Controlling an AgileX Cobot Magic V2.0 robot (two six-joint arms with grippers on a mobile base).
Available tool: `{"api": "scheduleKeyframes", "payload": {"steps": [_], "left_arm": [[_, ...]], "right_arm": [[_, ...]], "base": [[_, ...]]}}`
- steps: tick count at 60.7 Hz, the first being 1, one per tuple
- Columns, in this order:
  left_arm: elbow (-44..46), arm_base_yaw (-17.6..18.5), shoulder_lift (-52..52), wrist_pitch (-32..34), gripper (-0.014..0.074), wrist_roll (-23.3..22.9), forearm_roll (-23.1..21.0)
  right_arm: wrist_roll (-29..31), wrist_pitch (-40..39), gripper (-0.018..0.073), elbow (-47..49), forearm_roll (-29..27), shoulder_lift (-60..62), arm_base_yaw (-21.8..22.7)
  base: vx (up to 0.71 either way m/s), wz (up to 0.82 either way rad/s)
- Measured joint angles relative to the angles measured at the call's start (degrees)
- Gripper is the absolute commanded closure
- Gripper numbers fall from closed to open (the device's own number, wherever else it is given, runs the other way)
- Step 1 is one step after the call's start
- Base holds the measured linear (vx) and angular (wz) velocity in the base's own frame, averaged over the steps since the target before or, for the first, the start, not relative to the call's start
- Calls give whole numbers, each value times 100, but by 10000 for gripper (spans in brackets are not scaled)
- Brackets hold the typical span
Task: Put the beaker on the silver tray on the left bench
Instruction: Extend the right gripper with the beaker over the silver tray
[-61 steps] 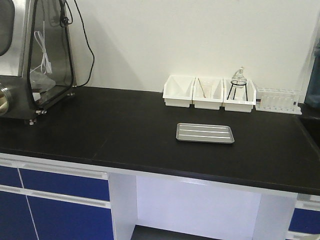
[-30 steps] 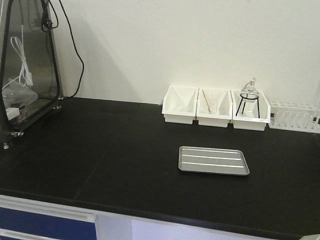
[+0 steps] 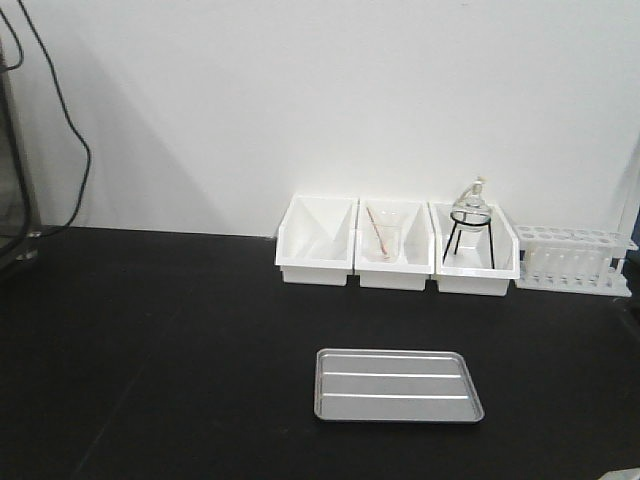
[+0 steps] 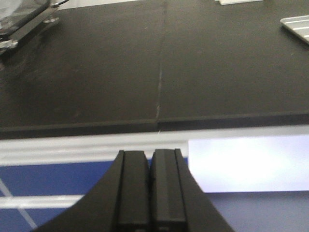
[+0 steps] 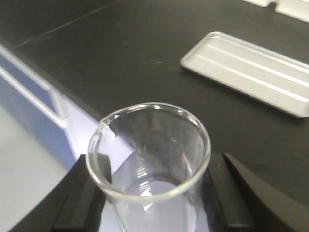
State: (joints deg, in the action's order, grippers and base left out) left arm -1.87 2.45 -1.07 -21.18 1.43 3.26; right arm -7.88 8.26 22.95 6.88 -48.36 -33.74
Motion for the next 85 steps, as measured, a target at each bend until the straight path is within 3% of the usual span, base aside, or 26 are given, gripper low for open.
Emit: {"api": "scheduleKeyframes", "payload": {"steps": [34,85], "left_arm": [[0,0,0,0,595,0,0],[0,0,0,0,595,0,0]], "right_arm": [[0,-4,571,0,0,0,0],[0,1,571,0,0,0,0]], "base": [[25,-26],[6,-2]]}}
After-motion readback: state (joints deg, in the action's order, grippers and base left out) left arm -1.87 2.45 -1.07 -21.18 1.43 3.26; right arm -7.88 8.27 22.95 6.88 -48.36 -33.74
